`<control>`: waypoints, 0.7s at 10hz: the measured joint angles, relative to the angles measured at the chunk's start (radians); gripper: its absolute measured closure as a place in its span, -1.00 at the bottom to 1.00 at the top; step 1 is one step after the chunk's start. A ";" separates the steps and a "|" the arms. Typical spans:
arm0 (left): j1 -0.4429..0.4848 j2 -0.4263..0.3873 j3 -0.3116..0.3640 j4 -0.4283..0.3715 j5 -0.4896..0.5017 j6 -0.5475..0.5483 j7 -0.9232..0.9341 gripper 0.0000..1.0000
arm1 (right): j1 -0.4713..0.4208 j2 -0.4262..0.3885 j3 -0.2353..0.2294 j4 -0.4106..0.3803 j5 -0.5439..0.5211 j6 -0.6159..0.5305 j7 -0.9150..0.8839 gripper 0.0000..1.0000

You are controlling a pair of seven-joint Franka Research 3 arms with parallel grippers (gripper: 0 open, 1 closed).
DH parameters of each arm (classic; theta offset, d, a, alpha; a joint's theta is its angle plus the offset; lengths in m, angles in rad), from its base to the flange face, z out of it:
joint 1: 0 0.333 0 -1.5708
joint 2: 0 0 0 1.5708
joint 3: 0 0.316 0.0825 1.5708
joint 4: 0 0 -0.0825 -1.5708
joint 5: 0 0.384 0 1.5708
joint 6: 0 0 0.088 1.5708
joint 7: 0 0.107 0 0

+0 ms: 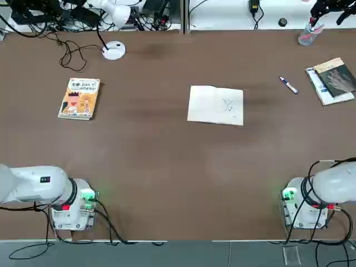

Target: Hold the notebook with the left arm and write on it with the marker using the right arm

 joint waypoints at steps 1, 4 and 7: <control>0.000 0.000 0.000 0.000 0.000 0.000 0.000 -1.00 | 0.000 -0.001 0.000 0.000 0.000 0.000 0.000 -1.00; -0.001 0.000 -0.001 0.000 0.000 0.000 0.000 -1.00 | 0.000 -0.002 0.000 0.000 0.000 -0.001 0.000 -1.00; -0.012 0.004 -0.020 0.007 -0.001 0.007 0.001 -1.00 | 0.000 -0.003 -0.001 0.000 0.000 -0.001 0.000 -1.00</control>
